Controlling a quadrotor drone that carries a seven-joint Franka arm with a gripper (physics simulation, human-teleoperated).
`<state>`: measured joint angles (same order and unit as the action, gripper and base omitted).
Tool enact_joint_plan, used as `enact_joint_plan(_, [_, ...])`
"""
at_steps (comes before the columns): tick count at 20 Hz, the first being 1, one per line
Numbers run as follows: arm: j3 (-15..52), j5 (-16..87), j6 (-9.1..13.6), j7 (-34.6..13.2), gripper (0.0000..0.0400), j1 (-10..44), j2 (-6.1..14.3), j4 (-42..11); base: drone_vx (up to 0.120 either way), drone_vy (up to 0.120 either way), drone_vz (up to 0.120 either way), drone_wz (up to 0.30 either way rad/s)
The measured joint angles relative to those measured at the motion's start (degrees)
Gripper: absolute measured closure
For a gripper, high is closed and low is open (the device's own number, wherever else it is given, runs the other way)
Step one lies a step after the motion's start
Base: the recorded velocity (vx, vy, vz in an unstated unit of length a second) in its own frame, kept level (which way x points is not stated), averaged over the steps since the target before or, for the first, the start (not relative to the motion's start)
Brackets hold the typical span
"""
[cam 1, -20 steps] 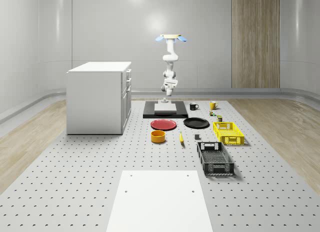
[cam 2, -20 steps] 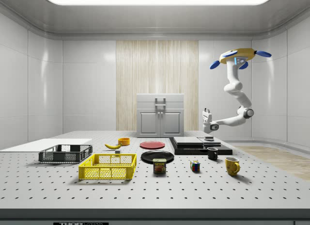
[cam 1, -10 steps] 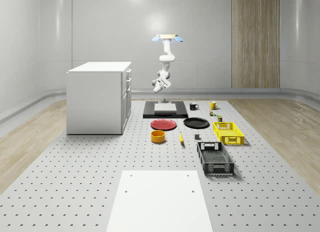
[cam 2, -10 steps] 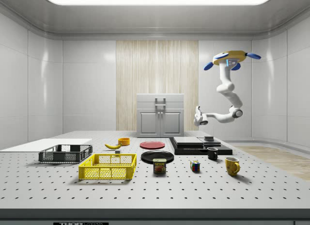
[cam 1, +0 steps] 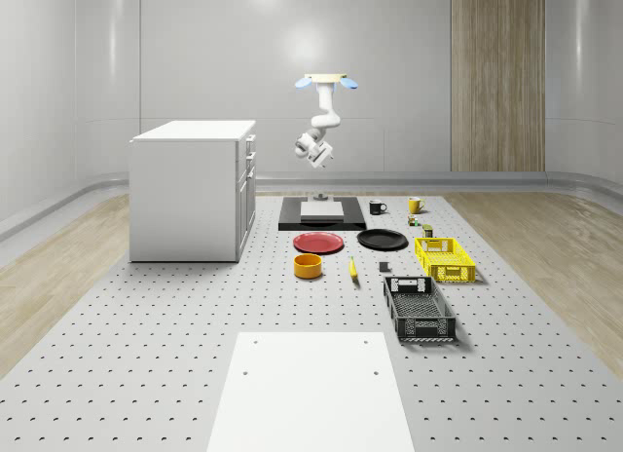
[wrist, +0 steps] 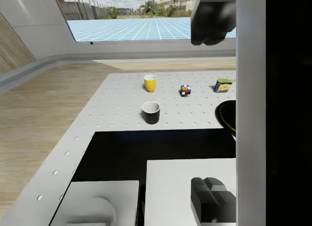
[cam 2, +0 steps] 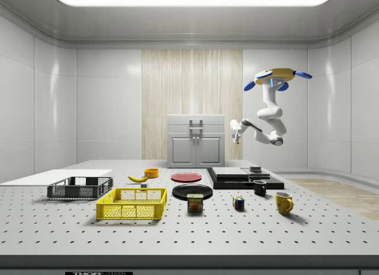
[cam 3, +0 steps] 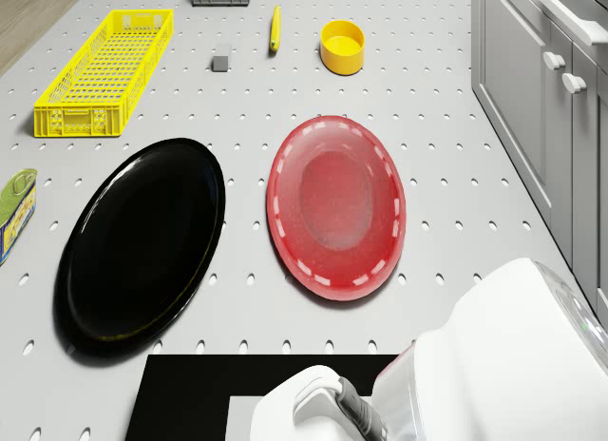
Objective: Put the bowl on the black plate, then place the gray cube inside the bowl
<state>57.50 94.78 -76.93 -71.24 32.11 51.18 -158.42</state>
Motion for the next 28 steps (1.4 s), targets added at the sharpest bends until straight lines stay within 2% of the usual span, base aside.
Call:
enact_joint_plan(3, [5.32, 9.58, 4.04, -6.31, 0.0000, 8.79, 2.17, -4.24, 0.120, 0.000, -0.120, 0.000])
enact_joint_plan(6, [8.79, 14.77, 7.17, -10.79, 0.0000, 15.53, 4.13, -6.18, 0.120, -0.053, -0.120, 0.000])
enact_joint_plan(11, [12.03, 18.19, 9.74, -15.18, 0.0000, 22.22, 6.79, -7.27, 0.120, -0.120, -0.120, 0.000])
enact_joint_plan(14, [13.14, 18.77, 10.15, -16.68, 0.0000, 24.43, 8.07, -7.46, 0.120, -0.120, -0.120, 0.000])
enact_joint_plan(20, [14.53, 18.64, 9.66, -18.47, 0.0000, 26.88, 10.27, -7.50, 0.120, -0.007, 0.000, 0.000])
enact_joint_plan(26, [15.43, 17.88, 8.39, -19.52, 0.0000, 28.16, 12.23, -7.41, 0.120, 0.000, -0.120, 0.000])
enact_joint_plan(28, [15.68, 17.58, 7.91, -19.79, 0.0000, 28.47, 12.85, -7.37, 0.120, -0.120, -0.120, 0.000])
